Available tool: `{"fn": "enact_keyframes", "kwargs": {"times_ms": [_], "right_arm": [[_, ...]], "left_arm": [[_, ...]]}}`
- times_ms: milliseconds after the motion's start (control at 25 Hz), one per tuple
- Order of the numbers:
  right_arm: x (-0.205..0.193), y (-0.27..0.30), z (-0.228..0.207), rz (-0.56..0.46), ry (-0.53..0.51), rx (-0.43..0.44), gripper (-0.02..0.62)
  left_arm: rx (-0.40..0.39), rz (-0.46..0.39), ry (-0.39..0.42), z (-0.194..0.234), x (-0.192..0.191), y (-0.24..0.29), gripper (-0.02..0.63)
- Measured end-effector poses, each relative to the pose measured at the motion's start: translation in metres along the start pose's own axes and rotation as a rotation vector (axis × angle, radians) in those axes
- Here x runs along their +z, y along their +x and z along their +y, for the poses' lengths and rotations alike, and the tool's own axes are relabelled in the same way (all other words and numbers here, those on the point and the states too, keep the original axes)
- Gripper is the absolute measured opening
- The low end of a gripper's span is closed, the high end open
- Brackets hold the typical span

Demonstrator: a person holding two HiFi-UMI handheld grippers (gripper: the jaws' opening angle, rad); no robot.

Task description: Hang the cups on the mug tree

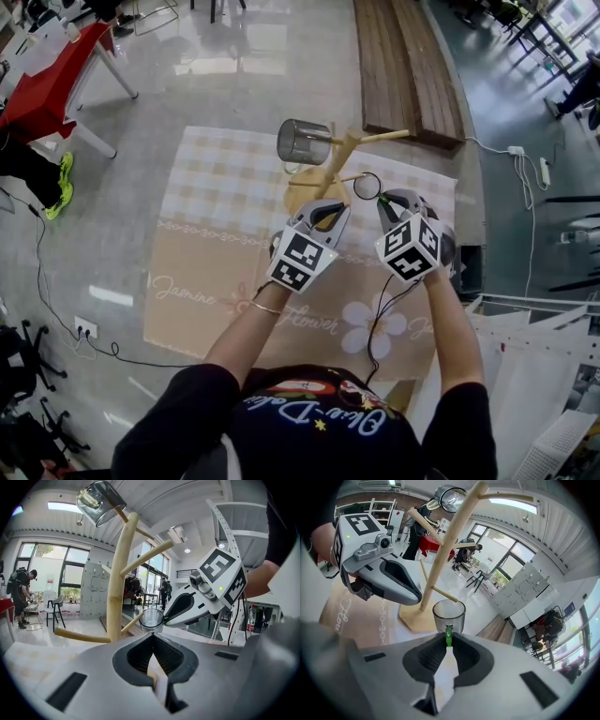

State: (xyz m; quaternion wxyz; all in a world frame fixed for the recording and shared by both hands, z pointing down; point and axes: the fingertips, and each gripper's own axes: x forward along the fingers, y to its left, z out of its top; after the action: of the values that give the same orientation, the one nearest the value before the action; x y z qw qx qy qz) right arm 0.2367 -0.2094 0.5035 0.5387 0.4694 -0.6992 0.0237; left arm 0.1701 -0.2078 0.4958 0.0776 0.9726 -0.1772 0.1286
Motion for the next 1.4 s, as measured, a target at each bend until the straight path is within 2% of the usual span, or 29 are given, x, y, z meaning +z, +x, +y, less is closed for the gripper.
{"fn": "enact_keyframes", "kwargs": {"times_ms": [600,1400], "right_arm": [[0.011,0.001,-0.007,0.055,-0.189,-0.099,0.046],[0.023,-0.001,-0.008,0.123,-0.449,-0.272,0.046]], "left_arm": [[0.010,-0.004,-0.021,0.006,-0.003,-0.003,0.008],[0.037,-0.031,-0.054,0.017,-0.004,-0.020,0.008]]}}
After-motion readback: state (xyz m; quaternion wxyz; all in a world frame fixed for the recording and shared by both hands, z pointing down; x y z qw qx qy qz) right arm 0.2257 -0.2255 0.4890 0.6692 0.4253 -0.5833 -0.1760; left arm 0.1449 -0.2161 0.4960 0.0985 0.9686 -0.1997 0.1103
